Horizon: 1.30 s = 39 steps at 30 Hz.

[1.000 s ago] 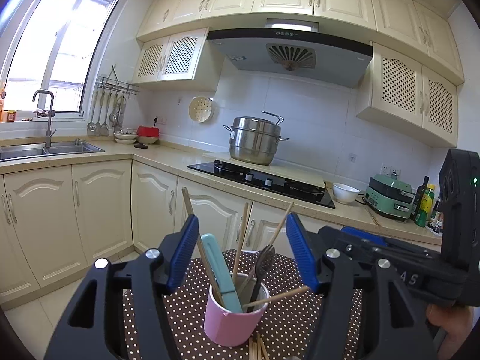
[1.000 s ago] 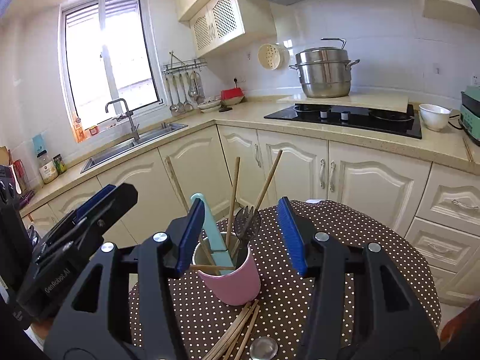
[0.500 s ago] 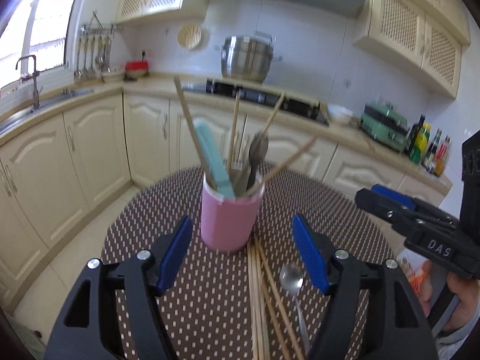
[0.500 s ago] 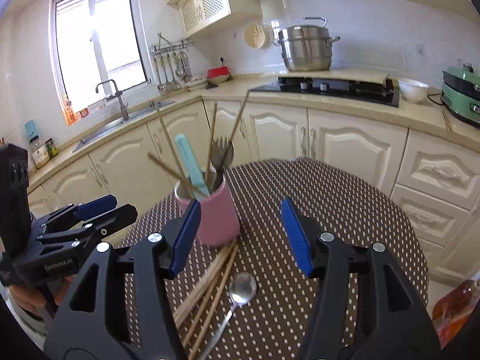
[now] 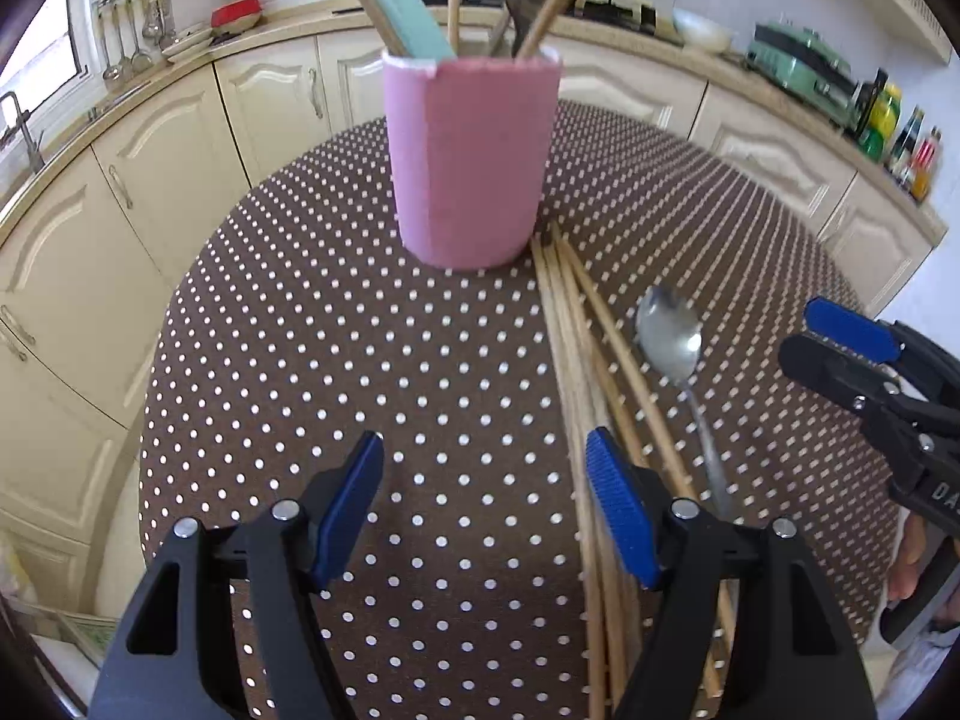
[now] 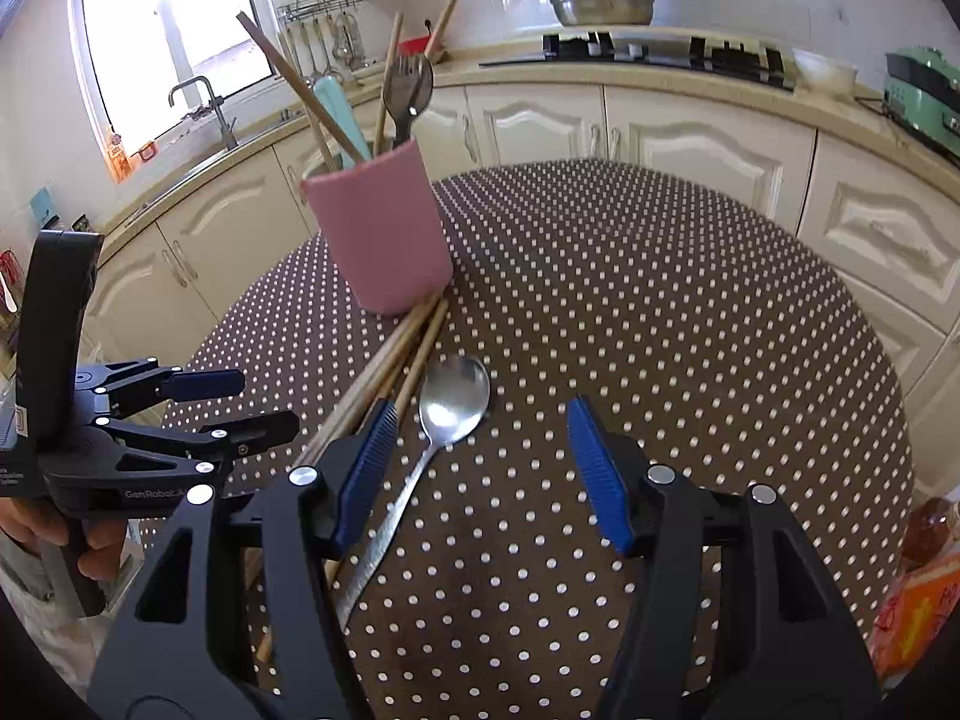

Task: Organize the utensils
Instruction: 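Grasp a chopstick with the left tool while the right tool approaches the metal spoon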

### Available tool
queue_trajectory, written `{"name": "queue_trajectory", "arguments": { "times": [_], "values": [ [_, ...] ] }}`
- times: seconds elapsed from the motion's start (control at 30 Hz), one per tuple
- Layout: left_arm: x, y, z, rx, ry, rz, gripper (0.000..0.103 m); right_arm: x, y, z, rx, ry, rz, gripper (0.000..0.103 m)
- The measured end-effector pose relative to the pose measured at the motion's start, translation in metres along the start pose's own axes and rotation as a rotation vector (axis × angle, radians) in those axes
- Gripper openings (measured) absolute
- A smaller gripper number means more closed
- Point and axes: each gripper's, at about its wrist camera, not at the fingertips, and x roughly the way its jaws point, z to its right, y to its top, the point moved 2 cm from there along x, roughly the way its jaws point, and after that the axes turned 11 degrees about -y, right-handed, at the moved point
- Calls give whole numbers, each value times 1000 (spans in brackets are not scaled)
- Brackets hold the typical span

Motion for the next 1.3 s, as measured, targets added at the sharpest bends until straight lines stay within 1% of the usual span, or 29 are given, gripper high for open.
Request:
{"name": "queue_trajectory", "arguments": {
  "times": [0.1, 0.3, 0.43, 0.5, 0.57, 0.63, 0.7, 0.73, 0.77, 0.8, 0.83, 0.87, 0.93, 0.97, 1.0, 1.03, 1.17, 1.27, 1.3],
  "values": [
    [11, -3, 1, 12, 24, -13, 69, 5, -6, 0, 1, 0, -14, 60],
    [21, 0, 11, 39, 26, -3, 69, 13, -12, 1, 4, 4, -29, 61],
    [27, 5, 16, 52, 27, -16, 69, 16, -13, 3, 12, 12, -44, 61],
    [31, 14, 19, 66, 62, -35, 69, 16, -14, 3, 13, 17, -45, 61],
    [35, 18, 21, 71, 76, -21, 69, 17, -13, 1, 9, 18, -45, 62],
    [38, 24, 23, 54, 92, -18, 69, 19, -13, -1, 1, 16, -51, 62],
    [42, 29, 29, 72, 109, -11, 68, 22, -12, -4, -8, 15, -60, 62],
    [43, 30, 32, 85, 109, -6, 62, 23, -12, -6, -14, 14, -64, 62],
    [44, 33, 33, 89, 88, -6, 55, 24, -13, -10, -21, 11, -68, 62],
    [44, 32, 34, 81, 54, -5, 42, 26, -13, -13, -37, 6, -77, 62],
    [43, 33, 35, 68, 29, 0, 35, 27, -14, -17, -47, 0, -83, 62],
    [43, 33, 36, 67, 26, 2, 33, 28, -14, -19, -59, -7, -91, 62],
    [42, 32, 38, 71, 21, 8, 20, 32, -15, -26, -85, -18, -108, 62],
    [42, 31, 37, 65, 19, 10, 16, 35, -16, -30, -100, -26, -120, 62],
    [41, 29, 35, 54, 15, 12, 10, 37, -16, -33, -113, -33, -130, 62],
    [39, 26, 33, 35, 11, 15, 7, 39, -16, -36, -125, -41, -139, 62],
    [30, 16, 22, -33, -22, 20, 6, 45, -18, -47, -211, -101, -152, 61],
    [24, 6, 15, -88, -36, 17, 6, 46, -18, -48, -253, -98, -178, 60],
    [22, 2, 11, -107, -43, 17, 6, 46, -18, -48, -264, -89, -189, 56]
  ]
}}
